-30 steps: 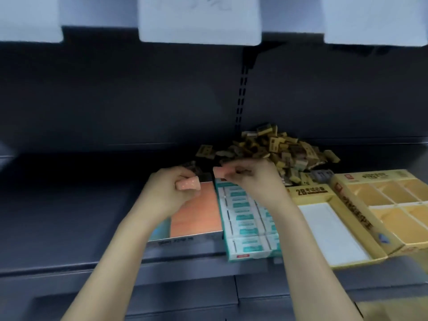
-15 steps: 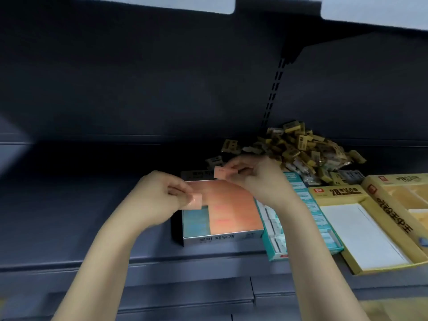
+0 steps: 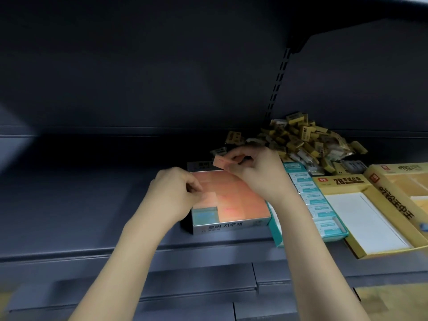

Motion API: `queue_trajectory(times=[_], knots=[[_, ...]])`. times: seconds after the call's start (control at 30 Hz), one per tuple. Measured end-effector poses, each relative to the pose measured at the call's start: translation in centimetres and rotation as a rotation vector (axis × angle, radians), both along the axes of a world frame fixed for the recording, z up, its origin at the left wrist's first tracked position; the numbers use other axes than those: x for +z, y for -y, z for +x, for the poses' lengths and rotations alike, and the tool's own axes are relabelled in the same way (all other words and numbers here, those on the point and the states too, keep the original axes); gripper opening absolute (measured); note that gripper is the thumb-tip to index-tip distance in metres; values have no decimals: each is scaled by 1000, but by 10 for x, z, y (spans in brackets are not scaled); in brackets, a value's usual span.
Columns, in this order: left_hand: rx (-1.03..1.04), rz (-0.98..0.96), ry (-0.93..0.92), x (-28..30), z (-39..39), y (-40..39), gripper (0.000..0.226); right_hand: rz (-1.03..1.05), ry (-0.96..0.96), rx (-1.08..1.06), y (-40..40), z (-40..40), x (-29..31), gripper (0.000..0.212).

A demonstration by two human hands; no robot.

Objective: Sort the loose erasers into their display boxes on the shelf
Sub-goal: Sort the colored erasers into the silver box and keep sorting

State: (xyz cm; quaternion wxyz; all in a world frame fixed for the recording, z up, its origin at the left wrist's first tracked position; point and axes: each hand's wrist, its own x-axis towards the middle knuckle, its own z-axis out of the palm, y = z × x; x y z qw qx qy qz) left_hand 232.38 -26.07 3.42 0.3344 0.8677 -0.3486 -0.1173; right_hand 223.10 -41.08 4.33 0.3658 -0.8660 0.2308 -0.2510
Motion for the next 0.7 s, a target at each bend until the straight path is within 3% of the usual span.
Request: queue_trajectory(times=[0.17,0.4,0.7], knots=[[7,-30,51,-4,2,0,14,37,-57,21,-1,-4,3,9],[181,-155,60,3,23,-13,7,266,-306,272,-12,-13,12,9],[170,-105,-32,-13,20,-19,1,154,-459,319,-23,-6,8,10]])
